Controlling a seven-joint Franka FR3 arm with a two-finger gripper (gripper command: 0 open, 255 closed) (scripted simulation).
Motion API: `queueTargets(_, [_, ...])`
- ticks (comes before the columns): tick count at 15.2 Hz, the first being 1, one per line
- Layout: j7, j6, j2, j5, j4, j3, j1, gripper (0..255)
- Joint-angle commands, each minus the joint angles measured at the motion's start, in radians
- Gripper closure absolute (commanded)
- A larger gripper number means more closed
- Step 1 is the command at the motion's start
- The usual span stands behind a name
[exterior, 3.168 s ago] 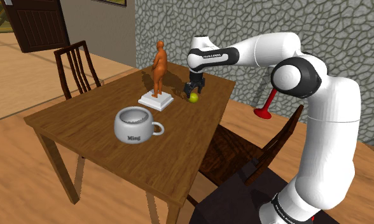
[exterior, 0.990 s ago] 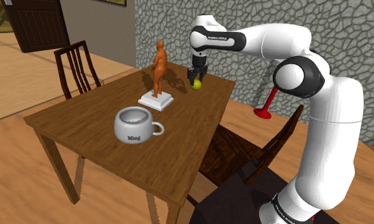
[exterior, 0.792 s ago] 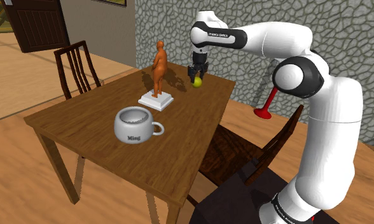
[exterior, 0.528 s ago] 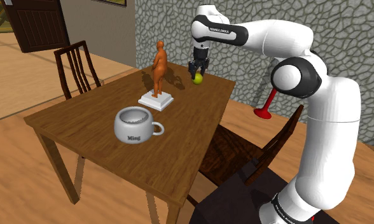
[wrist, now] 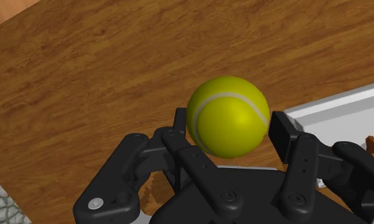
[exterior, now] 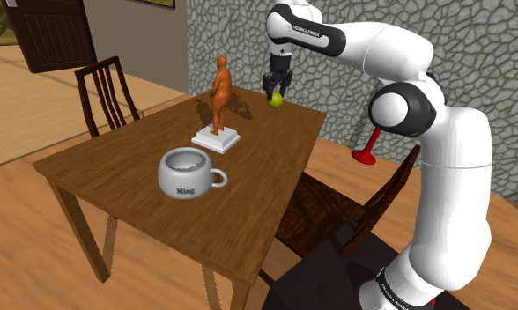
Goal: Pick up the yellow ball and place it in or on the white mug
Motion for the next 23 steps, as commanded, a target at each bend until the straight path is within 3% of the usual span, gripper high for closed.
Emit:
queueTargets(1, [0.02, -0.001, -0.021, -0.002, -0.022, 0.005, 0.016, 255])
queueTargets(6, [0.122, 0.022, -0.1, -0.011, -0.135, 0.032, 0.089, 255])
queueTargets(12, [0.248, 0.021, -0.148, -0.02, -0.196, 0.071, 0.178, 255])
queueTargets(23, [0.48, -0.037, -0.12, -0.04, -0.135, 0.145, 0.348, 255])
